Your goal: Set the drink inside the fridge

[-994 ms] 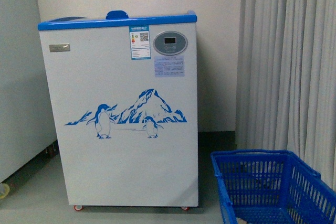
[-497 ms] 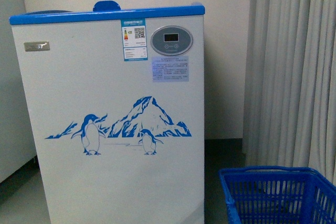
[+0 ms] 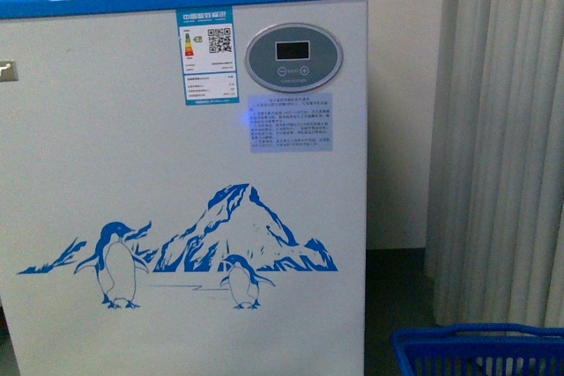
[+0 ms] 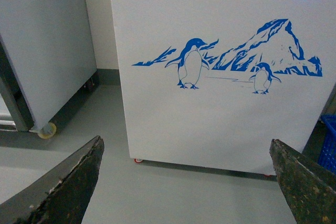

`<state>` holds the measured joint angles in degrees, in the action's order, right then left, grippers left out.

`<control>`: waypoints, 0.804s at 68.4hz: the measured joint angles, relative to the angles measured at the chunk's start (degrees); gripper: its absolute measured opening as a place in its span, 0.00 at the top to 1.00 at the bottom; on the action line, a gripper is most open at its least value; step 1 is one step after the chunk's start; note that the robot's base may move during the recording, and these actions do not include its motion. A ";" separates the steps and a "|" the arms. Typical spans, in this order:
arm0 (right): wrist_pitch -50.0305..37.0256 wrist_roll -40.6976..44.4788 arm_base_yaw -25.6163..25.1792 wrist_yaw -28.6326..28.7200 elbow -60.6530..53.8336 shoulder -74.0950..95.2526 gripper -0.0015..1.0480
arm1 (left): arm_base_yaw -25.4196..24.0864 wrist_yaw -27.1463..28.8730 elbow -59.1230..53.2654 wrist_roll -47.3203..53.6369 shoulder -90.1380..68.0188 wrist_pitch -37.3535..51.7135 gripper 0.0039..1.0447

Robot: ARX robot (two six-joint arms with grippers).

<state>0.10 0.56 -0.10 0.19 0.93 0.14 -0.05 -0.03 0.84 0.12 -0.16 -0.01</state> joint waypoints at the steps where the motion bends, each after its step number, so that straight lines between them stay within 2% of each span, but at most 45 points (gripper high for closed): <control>1: 0.00 0.00 0.00 -0.07 0.00 0.00 0.07 | 0.00 0.02 0.00 0.00 0.00 0.00 0.08; 18: 0.39 -0.04 0.15 -0.39 0.11 0.42 0.07 | 0.00 0.02 0.00 0.00 0.00 0.00 0.08; 20: 3.15 0.09 0.61 -3.17 0.92 2.01 0.07 | 0.00 0.04 0.00 -0.02 0.00 0.00 0.08; 23: 12.28 1.46 0.22 -8.46 5.44 9.66 0.07 | 0.00 0.04 0.00 0.00 0.00 0.00 0.08; 27: 12.98 4.44 -3.04 -9.42 8.22 21.05 0.07 | 0.00 0.00 0.00 0.00 0.00 0.00 0.08; 35: -3.34 14.84 -9.92 -8.13 10.51 48.11 0.07 | 0.00 0.02 0.00 0.00 0.00 0.00 0.08; 37: -11.98 20.26 -11.67 -7.41 12.31 60.11 0.07 | 0.00 0.04 0.00 0.00 0.00 0.00 0.08; 39: -16.98 23.76 -12.39 -6.91 13.94 67.58 0.07 | 0.00 0.02 0.00 0.00 0.00 0.00 0.08; 48: -30.34 34.49 -13.46 -6.51 20.41 92.87 0.07 | 0.00 0.04 0.00 0.00 0.00 0.00 0.08; 55: -34.49 39.39 -13.38 -5.77 26.23 108.50 0.07 | 0.00 0.04 0.00 0.00 0.00 0.00 0.08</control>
<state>-34.39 39.94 -13.47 -5.58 27.16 108.64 -0.05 0.01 0.84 0.12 -0.16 -0.01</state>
